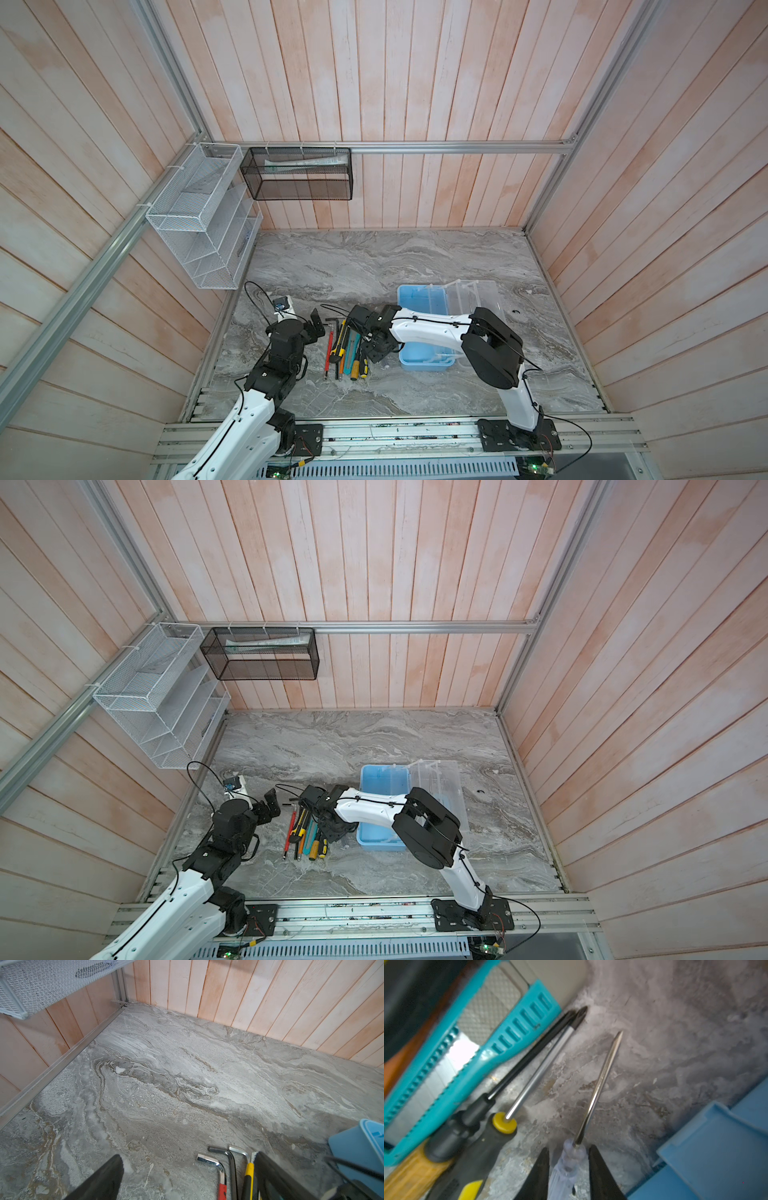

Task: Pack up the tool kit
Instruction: 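Lower the right gripper onto the second clear-handled screwdriver and grasp it, then carry the second screwdriver over the box and lower it beside the first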

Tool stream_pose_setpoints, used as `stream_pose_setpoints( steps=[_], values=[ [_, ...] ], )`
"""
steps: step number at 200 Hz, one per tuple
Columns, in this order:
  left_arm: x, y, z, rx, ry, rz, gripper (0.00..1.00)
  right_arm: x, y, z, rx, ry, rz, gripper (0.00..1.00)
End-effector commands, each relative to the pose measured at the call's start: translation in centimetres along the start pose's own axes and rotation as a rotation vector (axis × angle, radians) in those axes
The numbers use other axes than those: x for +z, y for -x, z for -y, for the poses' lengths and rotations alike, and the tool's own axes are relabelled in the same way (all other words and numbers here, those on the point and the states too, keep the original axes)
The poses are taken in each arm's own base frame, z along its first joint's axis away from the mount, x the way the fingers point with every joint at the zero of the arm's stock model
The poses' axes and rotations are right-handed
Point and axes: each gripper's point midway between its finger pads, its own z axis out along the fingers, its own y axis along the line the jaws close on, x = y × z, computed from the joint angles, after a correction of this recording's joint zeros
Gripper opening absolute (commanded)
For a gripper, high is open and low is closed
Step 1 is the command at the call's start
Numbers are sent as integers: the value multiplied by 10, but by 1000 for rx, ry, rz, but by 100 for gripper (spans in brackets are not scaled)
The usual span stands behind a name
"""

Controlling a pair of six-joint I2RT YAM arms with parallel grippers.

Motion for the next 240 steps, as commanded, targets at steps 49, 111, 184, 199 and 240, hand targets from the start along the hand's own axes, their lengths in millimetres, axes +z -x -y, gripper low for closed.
stream_pose_setpoints(
  steps=[49,111,184,199,240],
  values=[
    [-2,10,2,-2,-12,30,100,3,1,-4,56,8,-34,3],
    [-1,10,3,-1,-15,26,100,-28,31,-8,70,25,43,0],
    [-3,11,5,-1,-27,34,100,-86,75,29,71,67,182,0],
    [-2,10,6,3,-35,32,100,-99,79,43,71,46,209,0],
    [-4,11,1,-9,-14,39,100,-131,65,97,153,0,244,0]
  ],
)
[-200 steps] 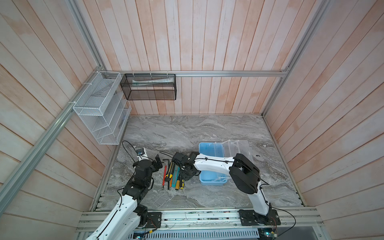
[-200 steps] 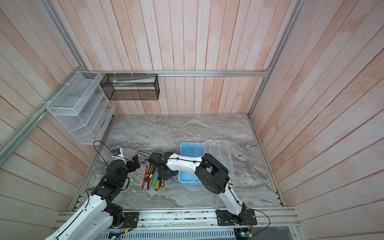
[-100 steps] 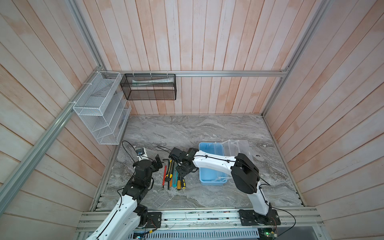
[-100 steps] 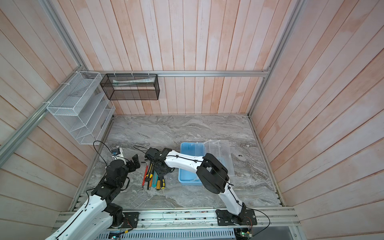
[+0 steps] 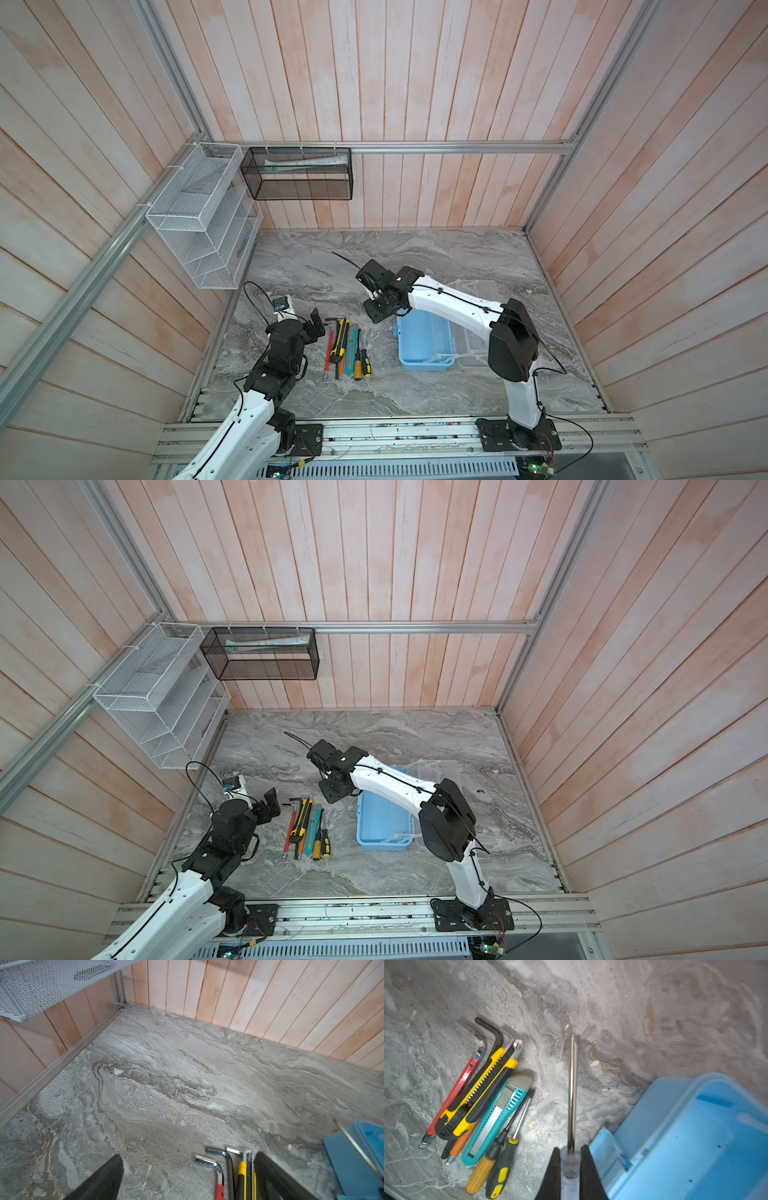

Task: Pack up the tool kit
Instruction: 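Carry the second screwdriver over the box and lower it beside the first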

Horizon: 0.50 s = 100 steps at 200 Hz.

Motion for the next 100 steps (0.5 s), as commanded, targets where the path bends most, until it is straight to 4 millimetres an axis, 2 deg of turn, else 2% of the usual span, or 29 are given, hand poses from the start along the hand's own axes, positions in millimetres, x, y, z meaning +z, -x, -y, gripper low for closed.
stream_pose_setpoints(
  steps=[1,35,65,100],
  values=[
    [-2,8,0,-4,-3,29,100,-36,-5,33,14,-52,28,0],
    [-2,9,-1,-7,1,31,100,-69,-26,90,128,-107,62,0],
    [0,7,-1,-2,4,22,100,-94,-54,143,248,-211,93,0],
    [2,6,0,3,8,10,100,-109,-83,181,353,-263,129,0]
  ],
)
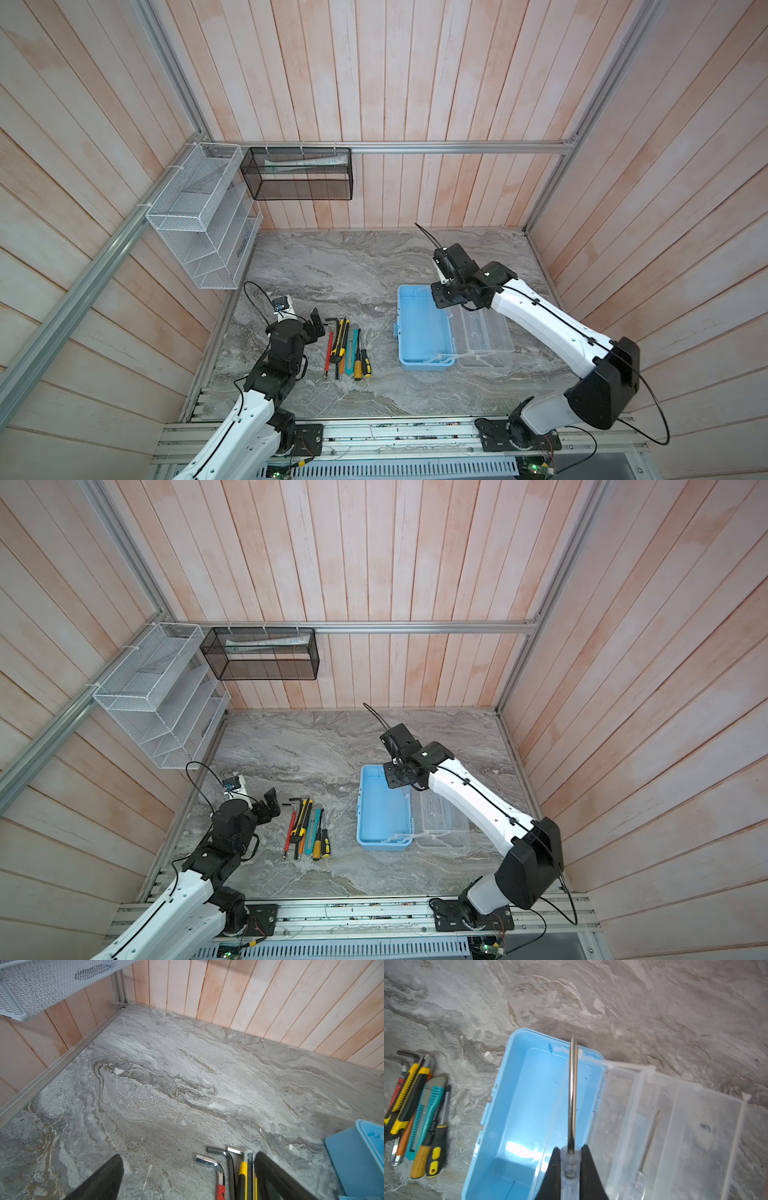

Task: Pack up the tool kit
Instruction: 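Carry the second screwdriver over the box and lower it beside the first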

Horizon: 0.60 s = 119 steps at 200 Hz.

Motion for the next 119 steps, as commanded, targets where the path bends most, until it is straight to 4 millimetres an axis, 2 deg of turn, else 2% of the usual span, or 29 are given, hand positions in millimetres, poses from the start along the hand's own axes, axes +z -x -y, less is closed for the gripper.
stream_pose_setpoints(
  steps=[1,26,45,80,119],
  values=[
    [0,9,1,-2,1,20,100,-5,-8,28,64,-54,17,0],
    [0,10,1,-4,0,24,100,-8,-17,54,117,-98,23,0],
    [0,9,1,-2,3,21,100,-5,-26,66,146,-114,18,0],
    [1,9,0,-2,9,17,100,8,-41,75,164,-126,-19,0],
    [1,9,0,-4,8,19,100,12,-46,80,180,-141,-30,0]
  ],
)
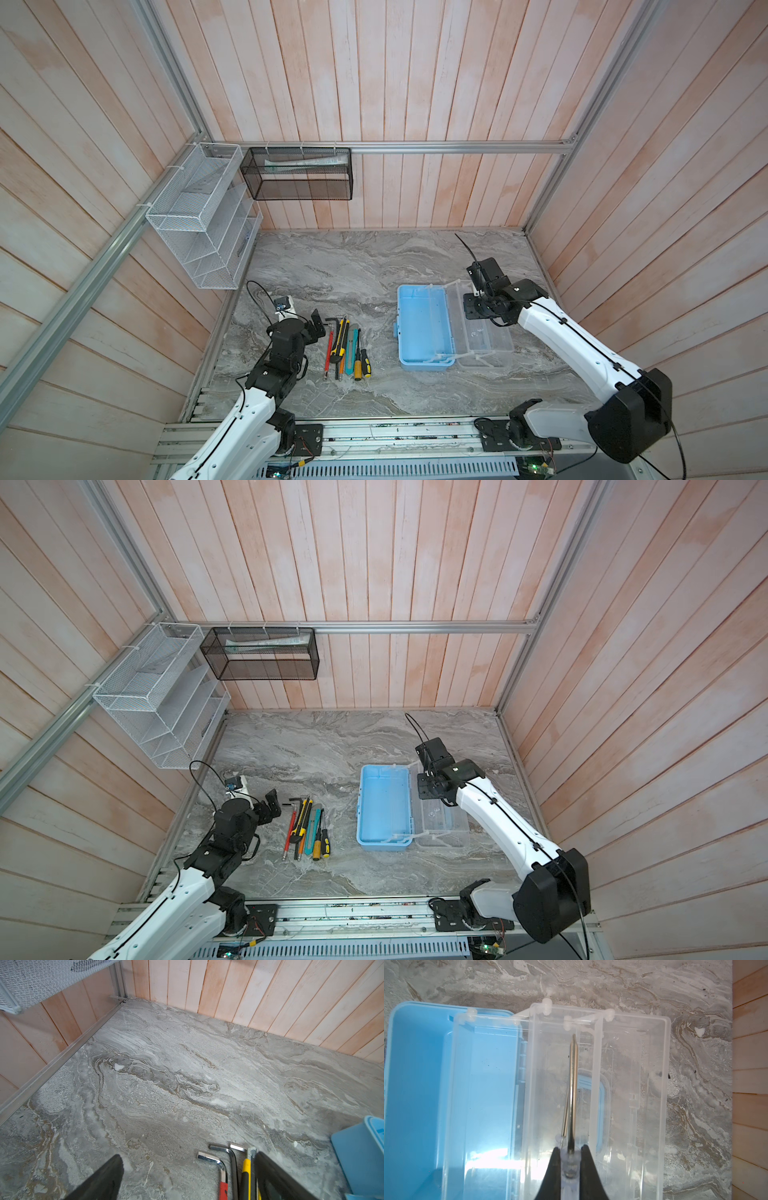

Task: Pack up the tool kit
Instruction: 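Carry the second screwdriver over the box and lower it beside the first, then open the right gripper and return it to the tool row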

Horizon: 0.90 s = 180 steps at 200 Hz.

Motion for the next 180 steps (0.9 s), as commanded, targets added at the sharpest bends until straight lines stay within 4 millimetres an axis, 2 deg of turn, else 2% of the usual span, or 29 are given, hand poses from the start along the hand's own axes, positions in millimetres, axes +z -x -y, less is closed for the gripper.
stream_pose_setpoints(
  steps=[1,50,71,95,129,139,161,180],
  values=[
    [-2,13,1,-10,2,36,100,1,2,3,22,-11,14,0],
    [-1,13,1,-9,3,33,100,11,-5,0,36,1,-4,0],
    [-2,13,1,-10,2,34,100,13,-9,7,30,-36,-18,1],
    [-1,13,1,-9,1,34,100,10,-8,11,29,-57,-14,18],
    [-1,12,1,-7,0,32,100,-1,3,10,28,-47,13,30],
    [-2,13,1,-8,1,35,100,-4,7,10,23,-47,19,31],
    [-3,13,0,-13,4,40,100,-17,21,-2,15,8,38,31],
    [-4,14,0,-15,1,45,100,-34,37,-32,3,97,98,31]
  ],
)
